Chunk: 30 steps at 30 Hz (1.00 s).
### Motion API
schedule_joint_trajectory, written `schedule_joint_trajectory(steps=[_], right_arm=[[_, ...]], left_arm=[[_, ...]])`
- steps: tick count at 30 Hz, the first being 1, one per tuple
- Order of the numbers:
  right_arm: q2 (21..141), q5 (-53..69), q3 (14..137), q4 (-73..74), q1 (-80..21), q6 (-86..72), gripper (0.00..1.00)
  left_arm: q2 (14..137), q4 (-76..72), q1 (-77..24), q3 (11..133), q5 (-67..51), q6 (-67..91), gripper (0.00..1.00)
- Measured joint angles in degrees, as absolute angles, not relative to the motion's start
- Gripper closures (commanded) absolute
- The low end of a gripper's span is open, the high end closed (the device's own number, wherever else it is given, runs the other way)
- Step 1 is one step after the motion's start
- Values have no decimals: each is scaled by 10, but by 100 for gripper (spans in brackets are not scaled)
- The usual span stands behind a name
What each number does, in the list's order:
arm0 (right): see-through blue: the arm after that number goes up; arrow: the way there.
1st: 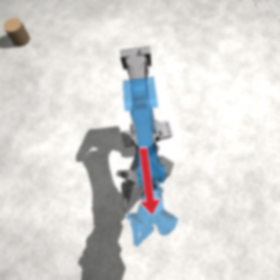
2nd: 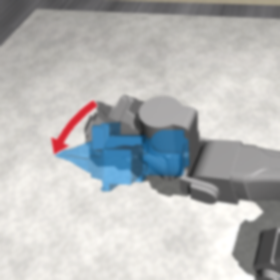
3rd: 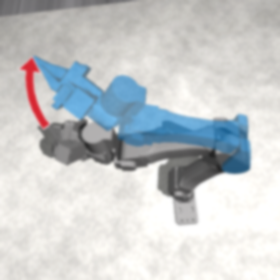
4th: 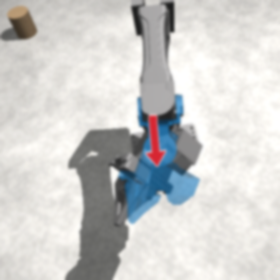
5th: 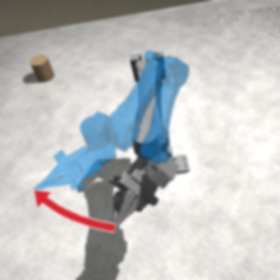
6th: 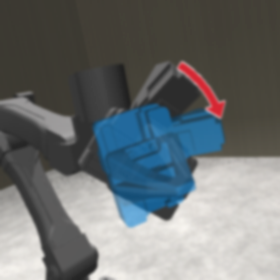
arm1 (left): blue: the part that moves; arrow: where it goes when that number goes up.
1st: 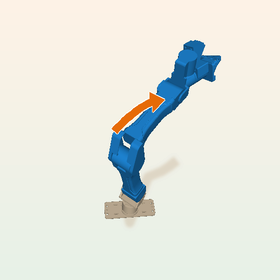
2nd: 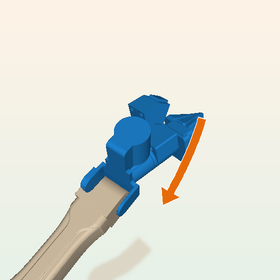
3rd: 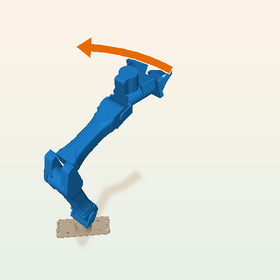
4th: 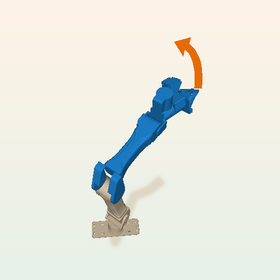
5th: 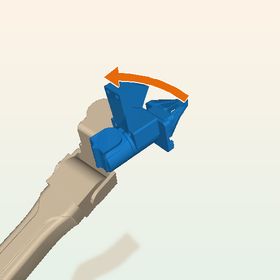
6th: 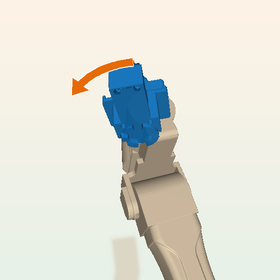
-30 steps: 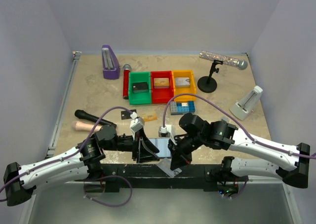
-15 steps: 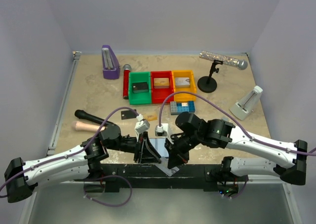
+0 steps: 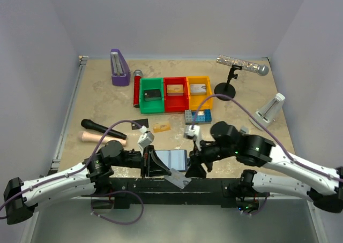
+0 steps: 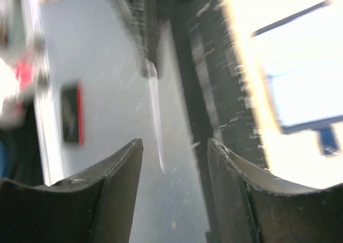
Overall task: Take the credit cards out of the card holder
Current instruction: Remove the credit card from the card holder, then place the credit card at the center of the board.
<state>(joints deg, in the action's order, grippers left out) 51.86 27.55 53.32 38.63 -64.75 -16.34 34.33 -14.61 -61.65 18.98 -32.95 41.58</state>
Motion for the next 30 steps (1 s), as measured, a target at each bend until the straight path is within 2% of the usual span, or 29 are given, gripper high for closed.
schedule_joint_trajectory(steps=[4, 9, 13, 17, 30], right_arm=[[372, 215, 454, 328, -567, -227, 40], [275, 169, 340, 229, -556, -335, 37], [272, 151, 283, 175, -556, -409, 36], [292, 139, 281, 129, -556, -450, 37], [366, 131, 277, -1, -556, -494, 52]], left_arm=[[259, -156, -616, 139, -240, 435, 100], [143, -196, -616, 45, -73, 507, 100], [125, -203, -616, 28, 4, 538, 100], [126, -218, -616, 28, 45, 550, 100], [150, -260, -616, 28, 56, 578, 100]])
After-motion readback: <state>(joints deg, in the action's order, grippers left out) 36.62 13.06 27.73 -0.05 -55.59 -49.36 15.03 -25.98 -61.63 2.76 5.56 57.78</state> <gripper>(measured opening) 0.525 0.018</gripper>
